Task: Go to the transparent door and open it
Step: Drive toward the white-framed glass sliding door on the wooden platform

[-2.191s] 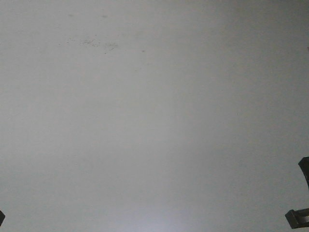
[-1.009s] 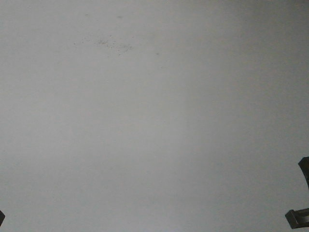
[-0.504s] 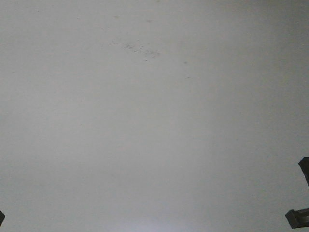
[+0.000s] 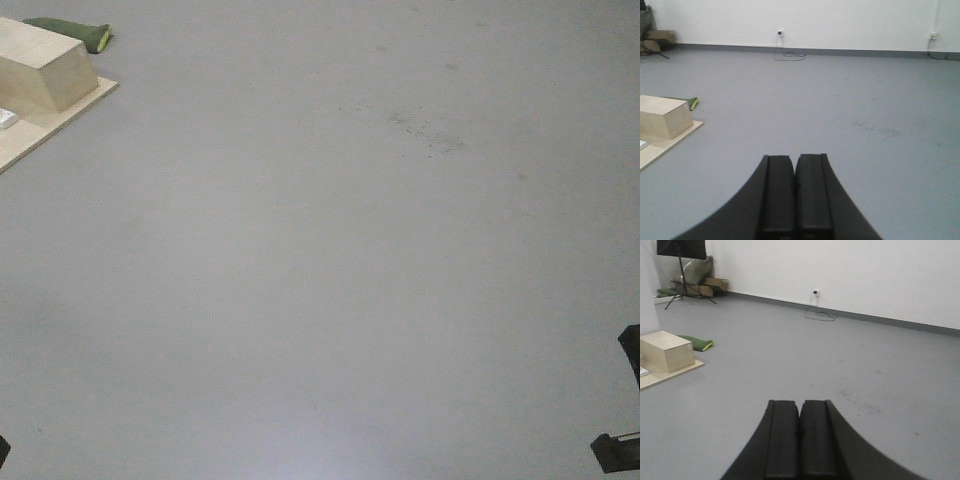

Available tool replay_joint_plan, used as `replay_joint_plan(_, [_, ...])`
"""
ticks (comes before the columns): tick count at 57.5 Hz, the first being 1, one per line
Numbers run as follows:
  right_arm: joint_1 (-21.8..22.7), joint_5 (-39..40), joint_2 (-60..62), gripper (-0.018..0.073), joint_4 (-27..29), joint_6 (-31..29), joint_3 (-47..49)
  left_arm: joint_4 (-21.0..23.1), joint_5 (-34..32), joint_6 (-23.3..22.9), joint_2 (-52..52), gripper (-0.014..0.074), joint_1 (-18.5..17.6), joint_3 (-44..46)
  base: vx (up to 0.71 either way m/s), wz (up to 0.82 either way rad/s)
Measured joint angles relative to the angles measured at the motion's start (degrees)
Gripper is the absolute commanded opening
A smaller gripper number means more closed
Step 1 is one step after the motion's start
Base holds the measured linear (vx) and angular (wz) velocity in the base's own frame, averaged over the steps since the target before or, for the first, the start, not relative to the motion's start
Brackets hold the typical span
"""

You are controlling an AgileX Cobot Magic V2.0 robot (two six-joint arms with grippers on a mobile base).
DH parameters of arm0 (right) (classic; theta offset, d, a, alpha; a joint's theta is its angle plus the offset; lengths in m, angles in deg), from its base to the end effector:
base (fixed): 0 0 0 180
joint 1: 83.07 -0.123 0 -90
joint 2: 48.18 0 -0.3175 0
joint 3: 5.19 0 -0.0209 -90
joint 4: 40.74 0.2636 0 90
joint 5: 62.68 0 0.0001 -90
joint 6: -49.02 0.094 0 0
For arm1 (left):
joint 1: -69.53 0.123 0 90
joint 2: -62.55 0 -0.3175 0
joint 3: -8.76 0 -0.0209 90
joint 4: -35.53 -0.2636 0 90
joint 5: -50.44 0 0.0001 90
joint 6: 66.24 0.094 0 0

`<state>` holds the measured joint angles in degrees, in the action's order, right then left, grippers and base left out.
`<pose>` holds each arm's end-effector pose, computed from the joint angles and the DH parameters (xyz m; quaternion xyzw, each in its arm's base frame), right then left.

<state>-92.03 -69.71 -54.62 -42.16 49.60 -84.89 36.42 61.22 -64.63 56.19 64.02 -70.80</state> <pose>0.0395 0.0059 0.1919 -0.0609 0.7238 0.0476 0.6856 0.0390 -0.0040 0.1867 0.0417 0.7460 -0.0288 0.6640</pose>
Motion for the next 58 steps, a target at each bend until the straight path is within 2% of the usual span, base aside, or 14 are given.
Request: replay_joint_plan(58, [0.0, 0.0, 0.0, 0.0000, 0.0, 0.0, 0.0, 0.0, 0.0, 0.0, 0.0, 0.0004, 0.0, 0.0, 0.46, 0.28])
